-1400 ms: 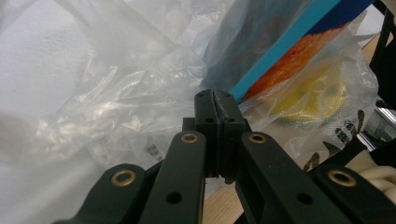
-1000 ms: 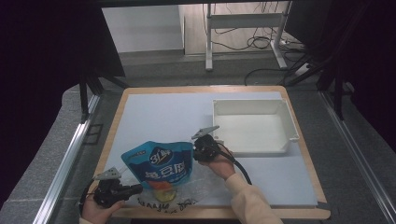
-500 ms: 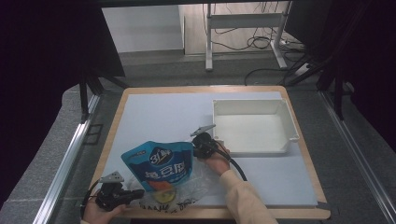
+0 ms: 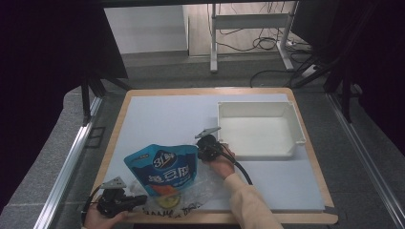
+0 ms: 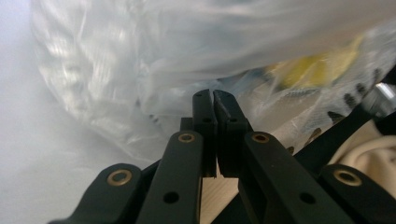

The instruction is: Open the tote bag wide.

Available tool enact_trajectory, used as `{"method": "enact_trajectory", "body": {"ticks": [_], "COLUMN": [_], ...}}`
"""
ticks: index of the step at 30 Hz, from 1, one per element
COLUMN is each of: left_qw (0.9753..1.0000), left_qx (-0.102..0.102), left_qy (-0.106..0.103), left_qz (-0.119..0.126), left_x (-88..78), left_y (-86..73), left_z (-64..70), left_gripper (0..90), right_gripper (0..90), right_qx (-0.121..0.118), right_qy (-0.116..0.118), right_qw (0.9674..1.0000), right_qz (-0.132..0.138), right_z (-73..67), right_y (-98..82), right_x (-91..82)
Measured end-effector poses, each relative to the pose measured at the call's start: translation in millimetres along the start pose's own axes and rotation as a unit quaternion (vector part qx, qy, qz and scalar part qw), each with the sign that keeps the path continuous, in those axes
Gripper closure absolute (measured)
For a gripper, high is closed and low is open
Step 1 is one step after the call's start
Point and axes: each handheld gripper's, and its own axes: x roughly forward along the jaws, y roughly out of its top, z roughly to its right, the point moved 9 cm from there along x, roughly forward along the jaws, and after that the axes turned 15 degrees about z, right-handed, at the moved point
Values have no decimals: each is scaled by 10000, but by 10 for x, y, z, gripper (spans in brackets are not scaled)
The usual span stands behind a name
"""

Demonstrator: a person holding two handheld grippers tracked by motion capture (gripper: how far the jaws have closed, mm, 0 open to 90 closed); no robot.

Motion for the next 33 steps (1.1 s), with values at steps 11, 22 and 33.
{"method": "enact_trajectory", "body": {"ticks": [11,22,33], "left_qw": [9957,9966,9977], "left_qx": [166,41,-18], "left_qy": [266,392,502], "left_qz": [877,729,449], "left_x": [-283,31,286], "left_y": [497,744,717], "left_z": [32,-242,-445], "left_gripper": [895,896,896], "right_gripper": [886,886,886], "right_qx": [-71,-227,-291], "right_qy": [26,131,637], "right_qw": [9972,9981,9966], "right_qz": [750,559,432], "right_z": [-121,-311,-717], "right_y": [333,102,-195], "right_x": [-574,-955,-1056]}}
